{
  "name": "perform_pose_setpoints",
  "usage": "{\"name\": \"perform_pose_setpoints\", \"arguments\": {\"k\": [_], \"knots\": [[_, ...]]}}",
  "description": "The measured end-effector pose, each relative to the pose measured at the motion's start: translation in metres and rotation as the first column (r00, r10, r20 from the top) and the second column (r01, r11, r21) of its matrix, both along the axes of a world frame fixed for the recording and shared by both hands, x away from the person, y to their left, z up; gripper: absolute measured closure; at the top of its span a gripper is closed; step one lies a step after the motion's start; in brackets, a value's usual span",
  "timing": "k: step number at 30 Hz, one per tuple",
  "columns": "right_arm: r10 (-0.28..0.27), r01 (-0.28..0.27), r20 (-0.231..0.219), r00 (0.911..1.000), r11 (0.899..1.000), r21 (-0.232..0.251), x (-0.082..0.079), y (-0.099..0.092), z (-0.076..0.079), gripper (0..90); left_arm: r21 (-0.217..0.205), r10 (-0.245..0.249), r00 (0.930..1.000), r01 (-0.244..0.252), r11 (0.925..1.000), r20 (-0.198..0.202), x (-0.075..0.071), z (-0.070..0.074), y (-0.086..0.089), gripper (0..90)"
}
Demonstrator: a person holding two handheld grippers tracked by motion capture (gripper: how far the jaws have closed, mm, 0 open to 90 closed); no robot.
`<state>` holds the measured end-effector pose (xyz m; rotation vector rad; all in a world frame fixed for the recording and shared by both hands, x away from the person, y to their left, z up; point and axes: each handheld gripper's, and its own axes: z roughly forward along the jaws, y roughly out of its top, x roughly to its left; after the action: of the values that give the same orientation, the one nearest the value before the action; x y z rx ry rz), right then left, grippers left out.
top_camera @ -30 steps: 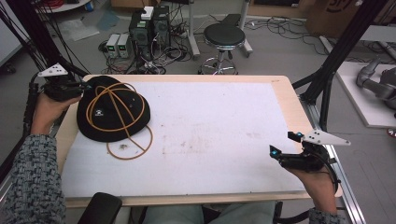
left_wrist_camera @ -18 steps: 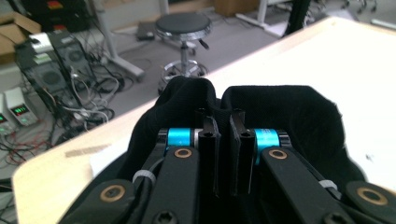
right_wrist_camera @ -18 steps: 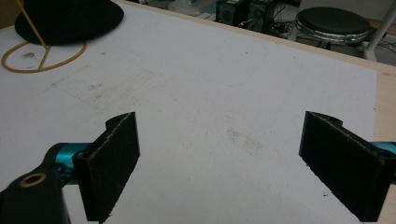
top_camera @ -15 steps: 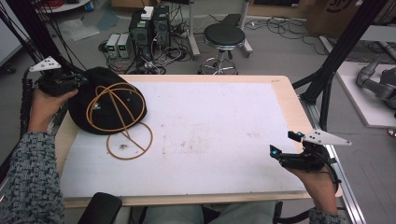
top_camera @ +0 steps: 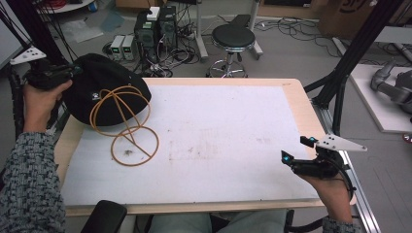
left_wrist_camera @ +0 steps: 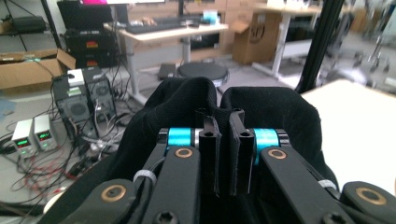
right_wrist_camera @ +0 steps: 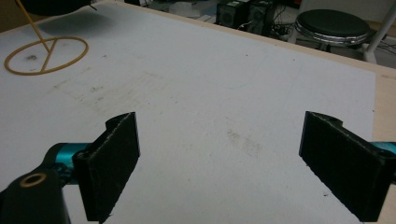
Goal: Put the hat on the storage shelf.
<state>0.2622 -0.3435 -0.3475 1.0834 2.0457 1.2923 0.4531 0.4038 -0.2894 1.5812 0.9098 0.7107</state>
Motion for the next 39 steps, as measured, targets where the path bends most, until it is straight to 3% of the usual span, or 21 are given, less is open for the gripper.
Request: {"name": "perform_pose_setpoints", "arguments": {"k": [3, 7, 14, 18, 25, 28, 39], "knots": [[0.001, -0.001, -0.001, 1.0, 1.0, 0.002, 0.0, 0.0, 0.0, 12.1, -0.036, 0.02, 0.9998, -0.02, 0.9991, 0.003, -0.001, 0.006, 0.002, 84.9], [0.002, -0.002, -0.001, 1.0, 1.0, 0.005, -0.001, 0.001, 0.001, 12.1, -0.047, 0.054, 0.9985, -0.053, 0.9975, 0.011, -0.004, 0.016, 0.002, 84.9], [0.007, -0.007, 0.002, 1.0, 1.0, 0.005, -0.002, 0.001, 0.002, 12.1, -0.116, 0.139, 0.9892, -0.132, 0.9843, 0.047, -0.007, 0.031, 0.003, 84.9], [0.013, -0.013, 0.003, 0.9999, 1.0, 0.008, -0.001, 0.002, 0.003, 12.1, -0.133, 0.168, 0.9838, -0.159, 0.9783, 0.062, -0.007, 0.039, 0.006, 84.9], [0.014, -0.014, -0.002, 0.9999, 1.0, 0.005, -0.001, 0.003, 0.003, 12.1, -0.185, 0.179, 0.978, -0.157, 0.97, 0.107, -0.012, 0.054, 0.005, 85.0], [0.013, -0.013, 0.002, 0.9999, 1.0, 0.007, -0.002, 0.003, 0.003, 12.1, -0.231, 0.171, 0.978, -0.14, 0.9628, 0.119, -0.016, 0.063, 0.007, 85.0], [0.019, -0.019, 0.005, 0.9998, 1.0, 0.005, -0.001, 0.004, 0.004, 12.1, -0.257, 0.156, 0.9776, -0.115, 0.9594, 0.142, -0.023, 0.079, 0.006, 85.0]]}}
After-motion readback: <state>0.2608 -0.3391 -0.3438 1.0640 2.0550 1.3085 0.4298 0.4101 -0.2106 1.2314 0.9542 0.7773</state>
